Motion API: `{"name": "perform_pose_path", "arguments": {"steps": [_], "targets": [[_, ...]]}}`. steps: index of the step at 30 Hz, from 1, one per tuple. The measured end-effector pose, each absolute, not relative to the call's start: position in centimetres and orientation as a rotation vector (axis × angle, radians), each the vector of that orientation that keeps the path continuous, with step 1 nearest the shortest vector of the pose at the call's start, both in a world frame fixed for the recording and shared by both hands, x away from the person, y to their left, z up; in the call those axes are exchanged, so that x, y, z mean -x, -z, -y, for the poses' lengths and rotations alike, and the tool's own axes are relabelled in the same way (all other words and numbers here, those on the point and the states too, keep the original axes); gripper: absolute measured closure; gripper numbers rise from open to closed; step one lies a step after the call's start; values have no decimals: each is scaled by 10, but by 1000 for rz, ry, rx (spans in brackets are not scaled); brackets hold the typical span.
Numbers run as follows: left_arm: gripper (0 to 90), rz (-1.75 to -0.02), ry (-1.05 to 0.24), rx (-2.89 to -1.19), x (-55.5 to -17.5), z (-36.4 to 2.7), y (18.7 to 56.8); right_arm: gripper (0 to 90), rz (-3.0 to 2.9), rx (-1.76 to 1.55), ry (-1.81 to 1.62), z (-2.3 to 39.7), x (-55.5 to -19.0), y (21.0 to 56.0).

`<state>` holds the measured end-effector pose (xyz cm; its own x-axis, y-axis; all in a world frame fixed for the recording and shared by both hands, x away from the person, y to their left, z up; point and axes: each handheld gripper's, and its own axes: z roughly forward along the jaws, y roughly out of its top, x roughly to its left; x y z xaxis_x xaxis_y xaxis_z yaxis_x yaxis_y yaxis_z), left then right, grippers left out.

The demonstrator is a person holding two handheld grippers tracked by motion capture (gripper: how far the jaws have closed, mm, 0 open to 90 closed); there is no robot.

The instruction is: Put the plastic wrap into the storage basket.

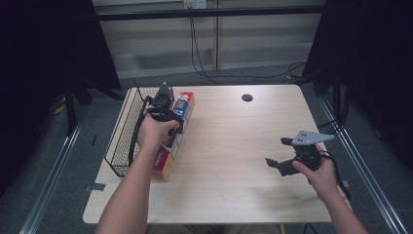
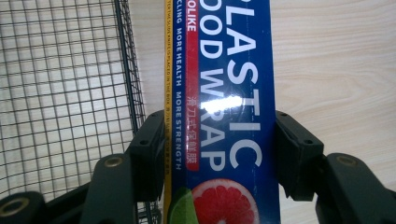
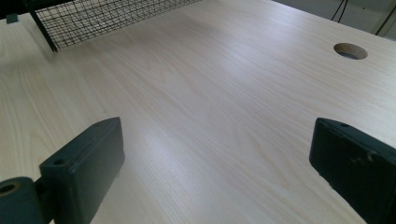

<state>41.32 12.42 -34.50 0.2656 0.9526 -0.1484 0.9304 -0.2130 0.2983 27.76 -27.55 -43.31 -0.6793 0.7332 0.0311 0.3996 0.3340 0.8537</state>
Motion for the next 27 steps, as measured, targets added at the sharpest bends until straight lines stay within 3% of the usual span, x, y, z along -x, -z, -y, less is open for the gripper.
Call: {"name": "perform_pose_path", "arguments": {"steps": [27], "targets": [[439, -1756, -108, -2175, -411, -149, 332, 31, -2248, -998, -1281, 274, -278, 433]]}}
